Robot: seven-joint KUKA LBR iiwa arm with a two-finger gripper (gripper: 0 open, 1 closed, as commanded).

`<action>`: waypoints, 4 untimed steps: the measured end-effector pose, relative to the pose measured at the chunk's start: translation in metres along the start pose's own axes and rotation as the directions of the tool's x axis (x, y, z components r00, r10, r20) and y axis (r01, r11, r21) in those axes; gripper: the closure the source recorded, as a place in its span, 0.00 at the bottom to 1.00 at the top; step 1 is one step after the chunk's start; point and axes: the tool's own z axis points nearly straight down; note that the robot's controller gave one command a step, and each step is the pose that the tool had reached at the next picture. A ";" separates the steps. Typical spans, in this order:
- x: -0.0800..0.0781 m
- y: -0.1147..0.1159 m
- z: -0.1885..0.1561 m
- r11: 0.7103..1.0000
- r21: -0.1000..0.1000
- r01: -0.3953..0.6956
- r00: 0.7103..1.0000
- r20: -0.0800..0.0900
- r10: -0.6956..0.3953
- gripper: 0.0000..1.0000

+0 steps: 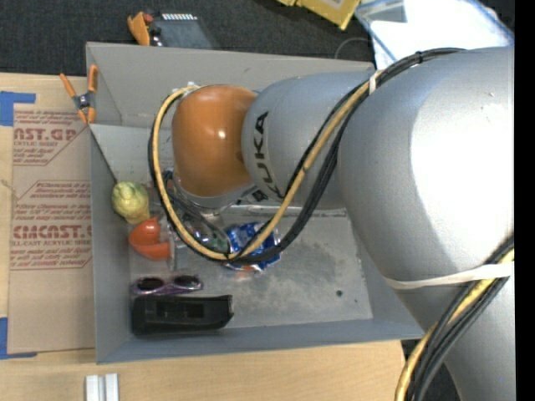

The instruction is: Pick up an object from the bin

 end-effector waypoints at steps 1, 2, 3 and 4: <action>0.005 0.007 -0.042 0.996 0.000 0.095 0.995 0.020 -0.095 1.00; -0.014 0.011 0.005 0.994 -0.001 0.110 0.994 0.014 -0.110 1.00; -0.014 0.017 0.033 0.989 0.002 0.147 0.989 0.007 -0.147 1.00; -0.011 0.017 0.037 0.980 0.001 0.200 0.980 0.009 -0.200 1.00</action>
Offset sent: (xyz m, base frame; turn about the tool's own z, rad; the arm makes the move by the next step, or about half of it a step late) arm 0.0174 0.0154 -0.0374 -0.1090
